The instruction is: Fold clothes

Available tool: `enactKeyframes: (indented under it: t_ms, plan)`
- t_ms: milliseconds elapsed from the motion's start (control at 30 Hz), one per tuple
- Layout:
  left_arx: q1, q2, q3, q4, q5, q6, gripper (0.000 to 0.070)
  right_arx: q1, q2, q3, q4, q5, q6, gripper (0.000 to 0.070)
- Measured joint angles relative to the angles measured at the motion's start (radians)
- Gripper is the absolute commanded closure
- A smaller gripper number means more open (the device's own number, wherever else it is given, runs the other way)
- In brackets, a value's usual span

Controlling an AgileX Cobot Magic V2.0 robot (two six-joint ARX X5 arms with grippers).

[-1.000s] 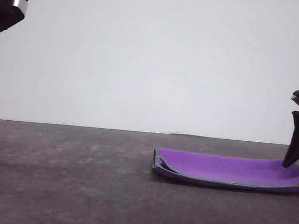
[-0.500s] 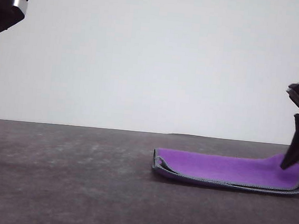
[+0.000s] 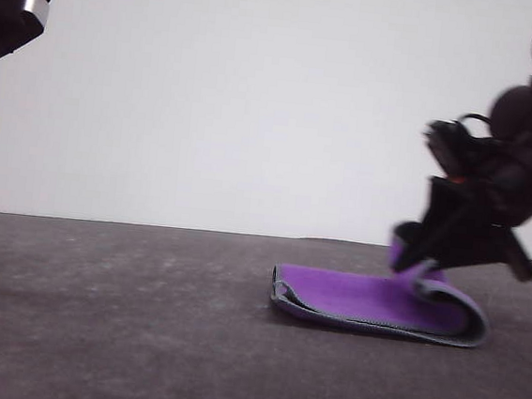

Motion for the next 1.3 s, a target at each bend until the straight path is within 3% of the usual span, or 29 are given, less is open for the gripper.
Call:
enactKeyframes:
  t_ms: [267,600,733,800,1033,1167,1300]
  plan:
    - [0.0,0.0,0.0,0.0,0.0,0.0,0.0455,0.116,0.053,0.0,0.146,-0.004,0.116,0.0693]
    - [0.0,0.0,0.0,0.0,0.0,0.0,0.0455,0.129,0.062,0.0,0.2,-0.004,0.164,0.0678]
    - [0.0,0.0,0.0,-0.001,0.0,0.0,0.0455,0.129,0.062,0.0,0.201,-0.046,0.163,0.0412]
    - [0.0,0.0,0.0,0.0,0.0,0.0,0.0455,0.129,0.062,0.0,0.203,-0.072,0.163,0.034]
    - [0.0,0.0,0.0,0.0,0.0,0.0,0.0455,0.129,0.062,0.0,0.213,-0.086,0.16,0.0336]
    - [0.0,0.0,0.0,0.0,0.0,0.0,0.0455,0.112,0.06,0.001,0.203,-0.153,0.139,0.0335]
    - [0.0,0.0,0.0,0.007,0.0,0.0,0.0455,0.077,0.009,0.001,0.159,-0.132,0.103,0.0335]
